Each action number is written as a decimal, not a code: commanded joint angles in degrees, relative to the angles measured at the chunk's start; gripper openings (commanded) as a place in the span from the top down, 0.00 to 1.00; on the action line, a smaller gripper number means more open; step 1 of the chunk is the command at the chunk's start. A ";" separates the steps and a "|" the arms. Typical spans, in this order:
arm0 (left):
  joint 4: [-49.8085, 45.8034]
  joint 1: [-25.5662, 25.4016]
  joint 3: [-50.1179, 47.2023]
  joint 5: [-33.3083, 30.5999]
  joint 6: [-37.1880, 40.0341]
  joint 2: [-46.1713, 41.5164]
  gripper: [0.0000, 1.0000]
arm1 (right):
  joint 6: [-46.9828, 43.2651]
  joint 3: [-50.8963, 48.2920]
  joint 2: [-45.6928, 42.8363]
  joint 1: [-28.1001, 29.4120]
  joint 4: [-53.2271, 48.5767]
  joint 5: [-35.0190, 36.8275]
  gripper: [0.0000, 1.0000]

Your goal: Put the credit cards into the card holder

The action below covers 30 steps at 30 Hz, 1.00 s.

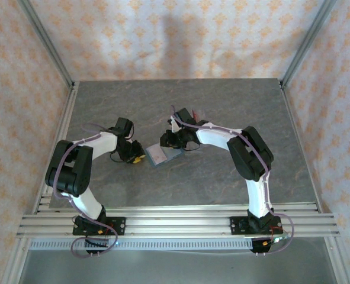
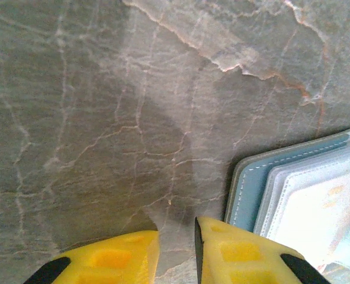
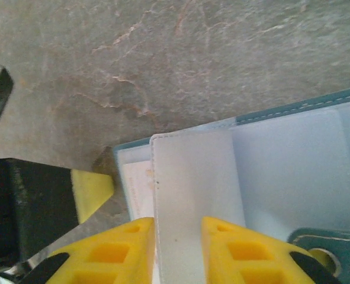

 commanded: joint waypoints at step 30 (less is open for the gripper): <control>8.03 -3.96 -0.22 -0.11 -1.14 4.24 0.75 | 12.14 -4.09 5.03 3.35 17.16 -12.70 0.63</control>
